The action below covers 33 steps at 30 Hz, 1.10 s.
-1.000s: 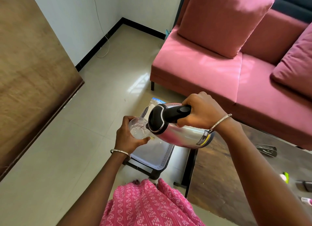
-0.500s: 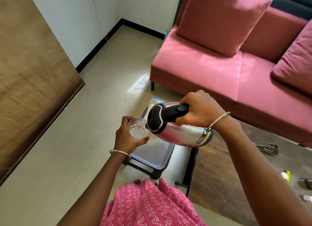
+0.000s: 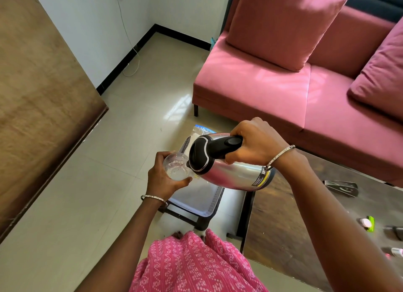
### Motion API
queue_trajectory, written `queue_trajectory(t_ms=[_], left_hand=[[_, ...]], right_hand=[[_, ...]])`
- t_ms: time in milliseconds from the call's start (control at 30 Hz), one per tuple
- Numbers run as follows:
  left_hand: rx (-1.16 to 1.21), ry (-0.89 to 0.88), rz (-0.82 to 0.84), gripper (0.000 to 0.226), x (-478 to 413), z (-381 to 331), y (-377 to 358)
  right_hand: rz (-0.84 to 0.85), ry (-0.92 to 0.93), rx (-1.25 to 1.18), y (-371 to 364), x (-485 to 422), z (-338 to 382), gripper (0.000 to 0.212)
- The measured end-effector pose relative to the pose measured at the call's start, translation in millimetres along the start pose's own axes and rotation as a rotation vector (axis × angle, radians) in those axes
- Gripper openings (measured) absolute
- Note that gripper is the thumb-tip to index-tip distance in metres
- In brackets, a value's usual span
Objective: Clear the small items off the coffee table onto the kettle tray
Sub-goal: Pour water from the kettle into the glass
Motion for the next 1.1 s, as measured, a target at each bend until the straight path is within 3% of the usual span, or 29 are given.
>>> queue_trajectory(t_ms=[1100], left_hand=[[0.008,-0.005,0.0,0.085,11.9,1.9,2.0]], right_hand=[[0.013,-0.003,0.016,-4.4,9.7,14.1,0.036]])
Point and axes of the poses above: each hand's wrist, its own x-axis away from the middle knuckle, its own y-axis out of the back of the hand, z = x × y, the point moved 4 cm from there along -x, towards the middle knuckle, and after that the axes turned 9 degrees about -x, right-handed, at the moved point
